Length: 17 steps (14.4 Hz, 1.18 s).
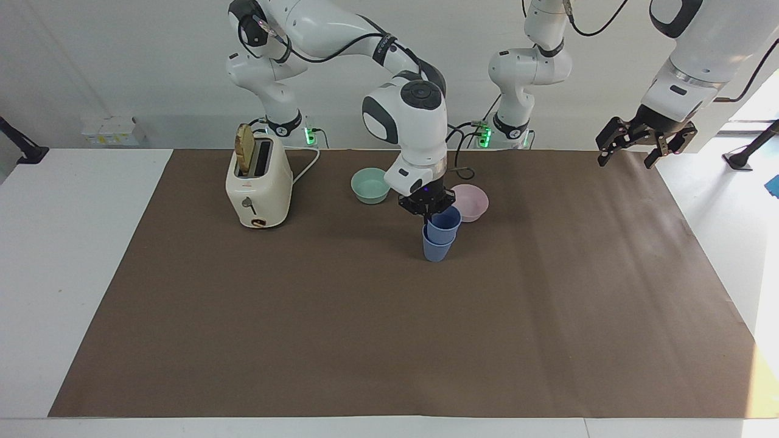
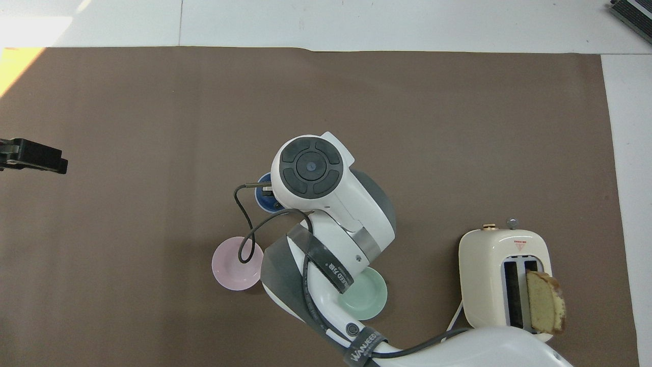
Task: Stack blue cups with both arms
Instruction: 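Open the right gripper and lift it away from the stacked cups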
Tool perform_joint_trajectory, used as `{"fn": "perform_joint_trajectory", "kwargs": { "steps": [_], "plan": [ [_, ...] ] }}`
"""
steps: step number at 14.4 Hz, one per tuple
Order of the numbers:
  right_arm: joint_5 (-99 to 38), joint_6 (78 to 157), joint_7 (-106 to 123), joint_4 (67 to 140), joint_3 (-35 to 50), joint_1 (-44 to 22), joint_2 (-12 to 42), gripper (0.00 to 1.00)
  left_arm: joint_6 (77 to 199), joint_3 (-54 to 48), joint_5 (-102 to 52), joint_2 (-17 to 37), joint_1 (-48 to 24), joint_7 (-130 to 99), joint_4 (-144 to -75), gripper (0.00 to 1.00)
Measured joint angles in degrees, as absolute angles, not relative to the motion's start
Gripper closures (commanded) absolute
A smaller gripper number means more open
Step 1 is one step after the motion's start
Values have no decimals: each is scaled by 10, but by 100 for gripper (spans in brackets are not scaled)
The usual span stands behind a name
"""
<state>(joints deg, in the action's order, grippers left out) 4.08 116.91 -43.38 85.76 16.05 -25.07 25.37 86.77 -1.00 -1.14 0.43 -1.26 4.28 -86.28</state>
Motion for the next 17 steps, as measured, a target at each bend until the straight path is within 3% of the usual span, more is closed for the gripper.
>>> {"fn": "perform_joint_trajectory", "kwargs": {
  "steps": [1, 9, 17],
  "plan": [
    [41, 1174, -434, 859, 160, -251, 254, 0, 868, -10, -11, 4, -13, 43, -863, 0],
    [42, 1159, -435, 852, 150, -241, 243, 0, 867, -10, -11, 4, -13, 43, -863, 0],
    [58, 973, -319, 790, 142, -140, 152, 0, 867, -10, -11, 4, -13, 43, -863, 0]
  ]
}}
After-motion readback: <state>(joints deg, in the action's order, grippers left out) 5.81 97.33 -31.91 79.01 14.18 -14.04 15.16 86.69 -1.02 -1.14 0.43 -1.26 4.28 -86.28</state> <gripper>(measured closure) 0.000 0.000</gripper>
